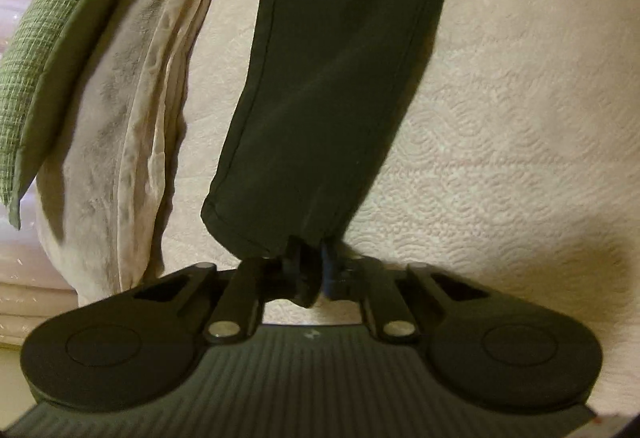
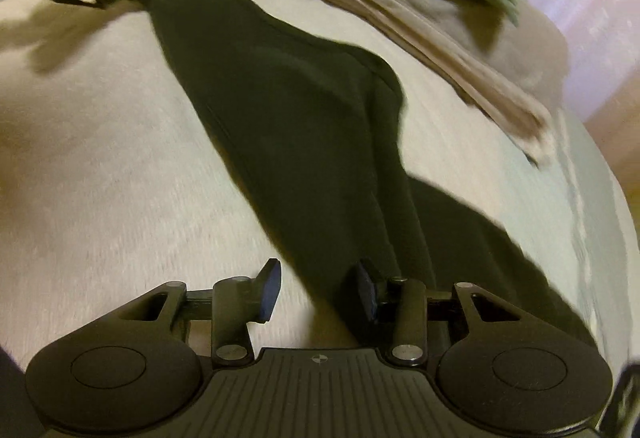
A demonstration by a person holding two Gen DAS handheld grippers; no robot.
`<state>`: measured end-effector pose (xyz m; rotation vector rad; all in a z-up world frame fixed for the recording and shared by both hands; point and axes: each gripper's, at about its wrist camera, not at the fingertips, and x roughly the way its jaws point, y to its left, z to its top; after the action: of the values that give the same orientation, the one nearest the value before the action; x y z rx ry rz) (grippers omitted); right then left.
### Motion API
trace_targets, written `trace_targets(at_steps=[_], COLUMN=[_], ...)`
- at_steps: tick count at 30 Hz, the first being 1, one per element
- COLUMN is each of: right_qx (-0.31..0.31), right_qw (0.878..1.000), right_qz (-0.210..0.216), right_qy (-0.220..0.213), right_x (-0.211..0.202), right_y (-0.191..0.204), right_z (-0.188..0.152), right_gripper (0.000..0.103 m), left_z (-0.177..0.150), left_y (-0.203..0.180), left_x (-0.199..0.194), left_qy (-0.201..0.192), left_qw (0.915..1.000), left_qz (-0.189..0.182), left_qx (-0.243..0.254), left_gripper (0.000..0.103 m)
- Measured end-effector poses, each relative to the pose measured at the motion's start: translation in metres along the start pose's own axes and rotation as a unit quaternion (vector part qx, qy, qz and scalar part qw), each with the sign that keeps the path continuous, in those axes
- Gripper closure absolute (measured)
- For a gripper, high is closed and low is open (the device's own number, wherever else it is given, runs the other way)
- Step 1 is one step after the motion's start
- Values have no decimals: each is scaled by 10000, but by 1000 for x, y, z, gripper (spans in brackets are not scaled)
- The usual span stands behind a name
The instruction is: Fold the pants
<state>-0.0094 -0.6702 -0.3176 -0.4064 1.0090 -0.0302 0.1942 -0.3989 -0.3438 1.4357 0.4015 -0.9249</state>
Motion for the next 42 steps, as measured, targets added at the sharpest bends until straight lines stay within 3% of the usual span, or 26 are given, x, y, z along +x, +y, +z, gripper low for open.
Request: trace_targets(at_steps=[3,7,12,17,20,24,28,35,40,42], right_qx=[334,938,1566,2271,2650,3233,4255,4842,5486,5767], right_qw=[9991,9945,9848,9711,9607,9411,9008,8640,8188,7989], right_qz=[-155,-205,-322,-528,-655,-786,-714,-1225,-1530,-1597], right_qy=[194,418,685,501,511,605,484,638,725,607], right_x=[-15,-42,-60,-83,-95,-111,-134,-189,-210,-212], right_y=[-4,-11,-22,-49,-71,-93,-111,-113,-142,-164], right_z=[-14,-33,-61,-77,-89,-108,-130,-184,-248,-273], right_gripper=[65,65,65,65,64,63,63,63,63,63], left_z=[-9,-49,-98,-96,-99,-95,-69,37,124,162], left_y=[18,32,-8,-39,-38,-25,-13,-25,-46,-61], left_x=[-39,-109,-167,-154,-149,-169,-196,-219,-226,-229], left_qy=[63,291,447,732,1004,1095,819,-264,-808,-981], left_qw=[9986,9895,9778,9750,9731,9729,9705,9625,9430,9302], left_qz=[-305,-908,-1494,-1450,-1361,-1114,-1127,-1766,-2335,-2607], left_qx=[-432,-1083,-1403,-1513,-1563,-1707,-1966,-2043,-2232,-2389], left_gripper=[99,100,99,95,89,87,87,87,87,87])
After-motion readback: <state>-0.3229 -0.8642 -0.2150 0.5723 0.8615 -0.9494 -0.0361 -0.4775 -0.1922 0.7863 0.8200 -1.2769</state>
